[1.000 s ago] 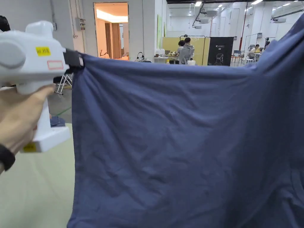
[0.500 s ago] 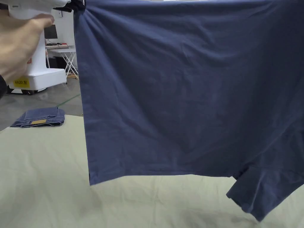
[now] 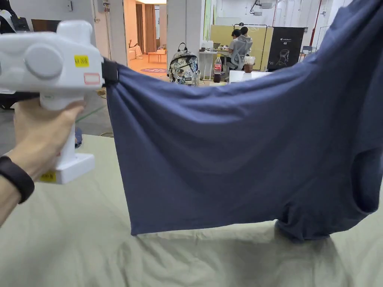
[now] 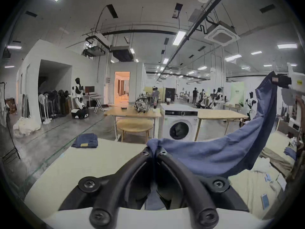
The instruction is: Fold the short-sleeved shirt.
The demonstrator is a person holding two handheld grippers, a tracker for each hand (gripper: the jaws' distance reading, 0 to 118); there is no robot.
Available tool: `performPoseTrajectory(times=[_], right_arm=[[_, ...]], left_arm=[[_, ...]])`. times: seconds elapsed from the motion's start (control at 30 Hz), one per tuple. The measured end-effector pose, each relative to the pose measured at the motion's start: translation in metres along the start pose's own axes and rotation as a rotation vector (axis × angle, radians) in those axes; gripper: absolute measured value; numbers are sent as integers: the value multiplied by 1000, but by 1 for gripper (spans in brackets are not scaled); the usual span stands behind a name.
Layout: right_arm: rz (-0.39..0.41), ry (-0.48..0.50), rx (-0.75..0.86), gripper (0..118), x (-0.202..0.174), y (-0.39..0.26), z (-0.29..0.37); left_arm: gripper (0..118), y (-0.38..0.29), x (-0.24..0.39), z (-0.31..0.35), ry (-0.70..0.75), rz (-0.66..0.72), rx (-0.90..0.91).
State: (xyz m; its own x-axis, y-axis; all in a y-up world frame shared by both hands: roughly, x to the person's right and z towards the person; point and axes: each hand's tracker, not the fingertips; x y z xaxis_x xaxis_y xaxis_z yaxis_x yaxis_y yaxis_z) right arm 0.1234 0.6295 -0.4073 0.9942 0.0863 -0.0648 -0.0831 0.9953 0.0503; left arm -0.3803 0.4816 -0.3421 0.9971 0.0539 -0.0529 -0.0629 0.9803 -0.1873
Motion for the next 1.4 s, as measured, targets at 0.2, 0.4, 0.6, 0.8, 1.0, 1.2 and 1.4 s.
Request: performPoseTrajectory(times=[0.2, 0.4, 0.6, 0.8, 1.0, 1.2, 1.4], right_arm=[[-28, 47, -65, 1, 18, -59, 78], [-25, 113, -109, 1, 23, -129, 184], [-110, 114, -137, 1, 37, -203, 288], [-140, 97, -319, 1, 21, -282, 331], [-248, 89, -595, 1, 7, -389, 325], [-308, 119, -777, 33, 9, -468, 331], [-330, 63, -737, 77, 36, -466, 347]], left_arm=[[0, -68, -10, 48, -55, 128, -33], [0, -156, -3, 153, -42, 152, -9], [0, -237, -1, 258, 16, 202, -51], [0, -315, -5, 290, 50, 125, -275], [0, -383, -22, 283, 51, 212, -407], [28, -402, -24, 284, -5, 315, -471], [71, -361, -18, 300, -2, 254, -366]])
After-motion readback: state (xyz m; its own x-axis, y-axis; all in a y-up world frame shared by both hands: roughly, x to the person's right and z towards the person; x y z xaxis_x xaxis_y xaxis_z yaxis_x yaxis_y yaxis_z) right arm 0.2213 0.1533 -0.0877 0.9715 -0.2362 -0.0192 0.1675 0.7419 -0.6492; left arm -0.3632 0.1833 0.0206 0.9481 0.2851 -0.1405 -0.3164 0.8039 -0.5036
